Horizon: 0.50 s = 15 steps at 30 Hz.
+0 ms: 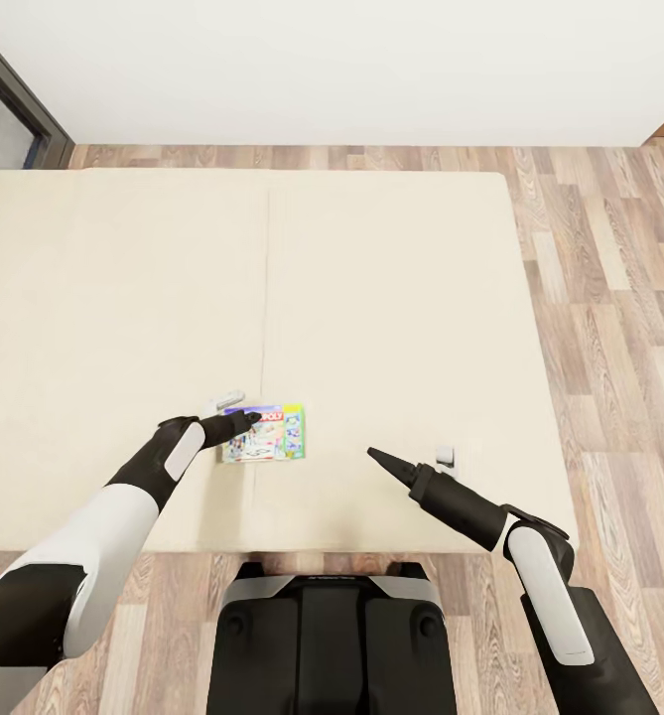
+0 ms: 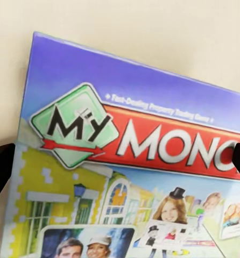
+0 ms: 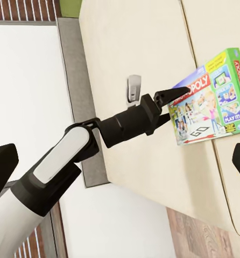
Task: Put all the toys in the child's room - the three board games (two on the bed and one on the table), the two jigsaw puzzles on the table, and the tennis ball on the table - inside the toy box on the table in the child's room.
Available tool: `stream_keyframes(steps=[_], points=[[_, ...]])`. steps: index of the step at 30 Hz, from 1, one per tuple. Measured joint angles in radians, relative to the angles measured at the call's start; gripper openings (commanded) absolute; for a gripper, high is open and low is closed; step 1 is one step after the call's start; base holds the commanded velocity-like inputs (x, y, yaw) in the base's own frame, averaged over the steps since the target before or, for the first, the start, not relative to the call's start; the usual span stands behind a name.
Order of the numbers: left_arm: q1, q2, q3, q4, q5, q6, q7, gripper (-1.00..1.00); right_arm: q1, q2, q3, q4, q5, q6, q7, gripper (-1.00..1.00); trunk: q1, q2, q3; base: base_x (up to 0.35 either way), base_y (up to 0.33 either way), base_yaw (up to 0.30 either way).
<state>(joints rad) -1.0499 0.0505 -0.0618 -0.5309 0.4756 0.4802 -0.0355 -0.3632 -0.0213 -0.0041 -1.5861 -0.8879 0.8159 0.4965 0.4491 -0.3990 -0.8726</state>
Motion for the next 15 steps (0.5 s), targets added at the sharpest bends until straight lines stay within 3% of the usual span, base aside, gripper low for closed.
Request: stream_keyframes(steps=[15], points=[[0.0, 0.0, 0.001, 0.003, 0.002, 0.0, -0.002, 1.0, 0.0, 0.0, 0.0, 0.0, 0.0, 0.0, 0.001, 1.0, 0.0, 0.0, 0.0, 0.0, 0.0, 0.0]])
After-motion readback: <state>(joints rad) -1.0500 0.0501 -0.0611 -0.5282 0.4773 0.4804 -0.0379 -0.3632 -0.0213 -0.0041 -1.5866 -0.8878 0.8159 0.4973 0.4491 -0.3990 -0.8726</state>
